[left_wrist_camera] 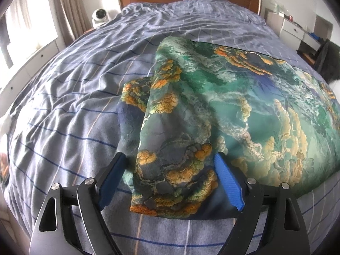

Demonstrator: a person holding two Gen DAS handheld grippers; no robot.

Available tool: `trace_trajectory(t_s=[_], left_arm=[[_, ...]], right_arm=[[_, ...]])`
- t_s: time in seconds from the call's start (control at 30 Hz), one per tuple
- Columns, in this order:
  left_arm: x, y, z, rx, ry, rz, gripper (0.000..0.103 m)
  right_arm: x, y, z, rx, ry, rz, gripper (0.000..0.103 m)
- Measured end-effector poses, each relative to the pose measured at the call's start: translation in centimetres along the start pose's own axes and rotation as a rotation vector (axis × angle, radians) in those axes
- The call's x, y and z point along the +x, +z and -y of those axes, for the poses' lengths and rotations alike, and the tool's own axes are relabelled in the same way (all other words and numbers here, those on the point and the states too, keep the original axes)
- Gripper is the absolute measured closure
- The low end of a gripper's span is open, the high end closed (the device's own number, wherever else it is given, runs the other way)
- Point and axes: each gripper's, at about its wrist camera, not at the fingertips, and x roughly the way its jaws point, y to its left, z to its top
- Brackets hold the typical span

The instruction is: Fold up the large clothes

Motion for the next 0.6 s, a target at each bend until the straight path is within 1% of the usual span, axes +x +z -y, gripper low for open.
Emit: trace_trajectory(t_s=[0.13, 0.2, 0.33, 0.37, 0.4, 0.43, 0.47, 0.53, 0.6], left_arm=[[-0.2, -0.1, -0.2, -0.008, 0.011, -0.003, 0.016], [-0.8, -0.2, -0.6, -0.029, 0.017, -0.003, 0.016], [-3.1, -0.5, -0.9, -0.052, 0.017, 0.017, 0.017], [-3.7, -0.5, -0.9, -0.05, 0.013, 0.028, 0.017], [-4.4, -0.6, -0.7, -0.049, 0.008, 0.04, 0.017], [-4.9, -0.5, -0.5, -0.046, 0.003, 0.048, 0.017], [-5.5, -0.5, 0.0, -0.039, -0.008, 0.059, 0.017], [-6.3, -0.3, 1.3, -0.015, -0.029, 0.072, 0.017], [-6.7, 0.0, 3.0, 0.023, -0.055, 0.076, 0.017]], right_arm=[[-0.9, -0.2, 0.5, 0.018, -0.015, 0.019, 0.057], [-1.4, -0.4, 1.3, 0.048, -0.017, 0.025, 0.057], [-3.3, -0.9, 2.4, 0.107, -0.023, 0.047, 0.057], [-4.3, -1.1, 2.6, 0.121, -0.033, 0.064, 0.054], [-5.1, -1.3, 2.9, 0.139, -0.033, 0.08, 0.049], [-6.1, -1.8, 3.6, 0.18, -0.026, 0.103, 0.038], [-6.8, -2.4, 4.3, 0.221, -0.018, 0.125, 0.032], [-7.3, -3.3, 5.9, 0.295, 0.002, 0.143, 0.031], [-6.9, -4.2, 7.1, 0.36, 0.033, 0.129, 0.031]])
